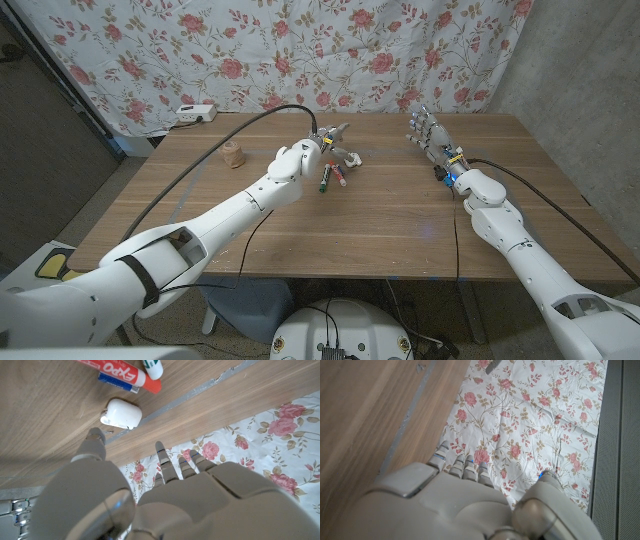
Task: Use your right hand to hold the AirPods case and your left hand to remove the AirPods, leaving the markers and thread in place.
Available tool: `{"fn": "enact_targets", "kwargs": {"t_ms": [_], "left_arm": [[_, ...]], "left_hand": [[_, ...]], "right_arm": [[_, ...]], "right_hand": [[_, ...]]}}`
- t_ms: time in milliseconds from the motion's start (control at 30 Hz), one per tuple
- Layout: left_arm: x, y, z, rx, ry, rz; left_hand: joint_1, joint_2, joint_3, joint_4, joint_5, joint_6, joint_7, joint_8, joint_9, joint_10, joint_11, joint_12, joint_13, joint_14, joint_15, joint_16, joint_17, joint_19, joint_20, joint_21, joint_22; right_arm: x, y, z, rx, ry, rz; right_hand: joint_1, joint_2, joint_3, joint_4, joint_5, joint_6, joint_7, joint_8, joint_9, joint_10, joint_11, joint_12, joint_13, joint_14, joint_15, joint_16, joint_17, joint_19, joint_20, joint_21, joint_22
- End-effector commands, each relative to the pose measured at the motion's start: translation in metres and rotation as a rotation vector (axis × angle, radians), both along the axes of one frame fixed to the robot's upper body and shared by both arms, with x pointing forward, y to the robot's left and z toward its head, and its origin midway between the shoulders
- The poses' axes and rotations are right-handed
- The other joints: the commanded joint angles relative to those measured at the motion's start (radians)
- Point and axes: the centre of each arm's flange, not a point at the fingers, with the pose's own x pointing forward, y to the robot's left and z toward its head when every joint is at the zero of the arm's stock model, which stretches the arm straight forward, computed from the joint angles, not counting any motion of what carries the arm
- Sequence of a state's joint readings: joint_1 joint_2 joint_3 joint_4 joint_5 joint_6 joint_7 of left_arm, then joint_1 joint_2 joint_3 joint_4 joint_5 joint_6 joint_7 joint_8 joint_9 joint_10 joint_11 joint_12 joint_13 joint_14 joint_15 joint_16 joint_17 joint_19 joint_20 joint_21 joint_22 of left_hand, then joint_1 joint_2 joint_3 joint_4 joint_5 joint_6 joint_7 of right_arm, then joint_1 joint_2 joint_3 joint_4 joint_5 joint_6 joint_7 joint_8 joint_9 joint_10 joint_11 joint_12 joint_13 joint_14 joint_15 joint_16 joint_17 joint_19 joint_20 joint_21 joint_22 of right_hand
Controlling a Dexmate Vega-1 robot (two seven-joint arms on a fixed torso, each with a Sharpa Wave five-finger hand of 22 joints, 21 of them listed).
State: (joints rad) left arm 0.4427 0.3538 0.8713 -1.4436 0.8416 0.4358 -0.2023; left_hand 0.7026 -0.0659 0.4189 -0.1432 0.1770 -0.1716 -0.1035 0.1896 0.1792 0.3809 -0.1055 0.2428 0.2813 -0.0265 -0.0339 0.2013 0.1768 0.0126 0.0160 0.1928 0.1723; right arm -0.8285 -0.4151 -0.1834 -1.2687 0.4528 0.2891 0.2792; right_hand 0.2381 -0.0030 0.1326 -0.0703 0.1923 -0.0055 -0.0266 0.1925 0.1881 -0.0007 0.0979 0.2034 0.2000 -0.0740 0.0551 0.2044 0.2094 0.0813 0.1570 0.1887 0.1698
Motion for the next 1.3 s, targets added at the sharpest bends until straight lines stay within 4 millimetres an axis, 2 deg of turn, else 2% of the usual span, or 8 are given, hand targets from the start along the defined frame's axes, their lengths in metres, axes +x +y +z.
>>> {"fn": "enact_targets", "kwargs": {"t_ms": [33,367,833,867,967,1000,1033,1300], "left_arm": [[0.008,-0.001,-0.003,-0.007,0.019,0.002],[0.018,-0.006,-0.01,0.001,0.045,-0.005],[0.022,-0.015,-0.015,0.031,0.043,-0.006],[0.022,-0.016,-0.016,0.037,0.032,-0.005],[0.023,-0.017,-0.017,0.033,0.022,-0.003],[0.024,-0.016,-0.017,0.027,0.027,-0.009],[0.024,-0.017,-0.017,0.029,0.04,-0.004],[0.031,-0.016,-0.025,-0.002,0.056,0.007]], "left_hand": [[-0.003,0.007,-0.005,-0.002,-0.003,-0.194,0.01,0.007,0.003,0.01,-0.002,0.003,0.001,0.007,-0.002,0.003,0.003,-0.002,-0.005,0.001,0.0],[-0.003,0.008,-0.007,-0.002,-0.003,-0.187,0.012,0.008,0.003,0.001,0.002,-0.002,0.002,-0.002,-0.001,-0.002,0.003,-0.002,-0.005,0.0,0.0],[0.008,0.018,-0.002,-0.006,-0.001,-0.179,0.009,0.011,0.003,-0.004,-0.007,-0.005,0.003,-0.007,0.0,-0.004,0.003,-0.003,-0.003,-0.001,0.0],[0.009,0.018,-0.003,-0.006,-0.001,-0.179,0.009,0.011,0.003,-0.003,-0.01,-0.005,0.003,-0.007,0.001,-0.004,0.003,-0.003,-0.002,-0.001,0.0],[0.011,0.019,-0.002,-0.007,-0.002,-0.172,0.006,0.013,0.003,-0.003,-0.014,-0.005,0.003,-0.007,-0.001,-0.004,0.003,-0.003,-0.002,-0.002,0.0],[0.011,0.019,-0.002,-0.007,-0.002,-0.171,0.008,0.013,0.003,-0.003,-0.013,-0.005,0.003,-0.007,0.0,-0.004,0.003,-0.004,-0.001,-0.002,0.0],[0.014,0.021,-0.001,-0.008,-0.001,-0.169,0.008,0.014,0.003,-0.001,-0.024,-0.004,0.004,-0.007,-0.001,-0.004,0.003,-0.005,0.0,-0.002,0.0],[0.018,0.022,-0.002,-0.009,-0.002,-0.164,0.006,0.014,0.003,0.001,-0.02,-0.004,0.004,-0.002,-0.005,-0.003,0.003,-0.003,-0.003,-0.002,0.0]], "right_arm": [[0.002,-0.001,-0.001,0.002,0.009,0.0],[0.003,-0.001,-0.001,0.001,0.01,-0.004],[0.004,-0.002,0.0,0.003,0.01,-0.006],[0.004,-0.002,0.0,0.004,0.009,-0.007],[0.004,-0.002,-0.001,0.008,0.008,-0.005],[0.004,-0.002,-0.001,0.008,0.008,-0.004],[0.004,-0.002,-0.001,0.007,0.009,-0.004],[0.005,0.001,0.001,0.001,0.013,0.004]], "right_hand": [[-0.001,0.007,0.0,-0.006,-0.001,0.003,-0.006,0.005,0.004,-0.002,0.001,0.004,0.002,-0.007,0.004,0.003,-0.001,0.002,0.002,0.001,0.001],[0.0,0.007,0.0,-0.008,-0.001,0.002,-0.006,0.004,0.004,-0.002,0.002,0.004,0.002,-0.007,0.004,0.003,-0.002,0.002,0.003,0.001,0.001],[-0.002,0.009,-0.001,-0.008,-0.002,0.006,-0.016,0.006,0.004,-0.001,-0.004,0.004,0.002,-0.007,0.005,0.003,-0.002,0.0,0.004,0.001,0.002],[-0.001,0.01,0.0,-0.01,-0.002,0.012,-0.041,0.008,0.004,-0.002,-0.016,0.003,0.002,-0.007,0.005,0.003,-0.002,0.0,0.004,0.0,0.001],[-0.001,0.01,0.0,-0.011,-0.002,0.02,-0.056,0.01,0.004,0.001,-0.032,0.005,0.002,-0.007,0.005,0.002,-0.003,0.0,0.005,0.001,0.001],[-0.001,0.01,0.0,-0.011,-0.002,0.022,-0.059,0.011,0.004,0.0,-0.035,0.004,0.002,-0.007,0.005,0.003,-0.003,0.0,0.005,0.001,0.001],[-0.001,0.011,0.0,-0.011,-0.002,0.022,-0.059,0.011,0.004,0.001,-0.038,0.005,0.002,-0.007,0.005,0.003,-0.003,0.0,0.005,0.001,0.001],[0.0,0.012,0.0,-0.012,-0.002,0.022,-0.058,0.01,0.004,0.001,-0.038,0.004,0.001,-0.007,0.004,0.003,-0.003,-0.001,0.007,0.0,0.002]]}}
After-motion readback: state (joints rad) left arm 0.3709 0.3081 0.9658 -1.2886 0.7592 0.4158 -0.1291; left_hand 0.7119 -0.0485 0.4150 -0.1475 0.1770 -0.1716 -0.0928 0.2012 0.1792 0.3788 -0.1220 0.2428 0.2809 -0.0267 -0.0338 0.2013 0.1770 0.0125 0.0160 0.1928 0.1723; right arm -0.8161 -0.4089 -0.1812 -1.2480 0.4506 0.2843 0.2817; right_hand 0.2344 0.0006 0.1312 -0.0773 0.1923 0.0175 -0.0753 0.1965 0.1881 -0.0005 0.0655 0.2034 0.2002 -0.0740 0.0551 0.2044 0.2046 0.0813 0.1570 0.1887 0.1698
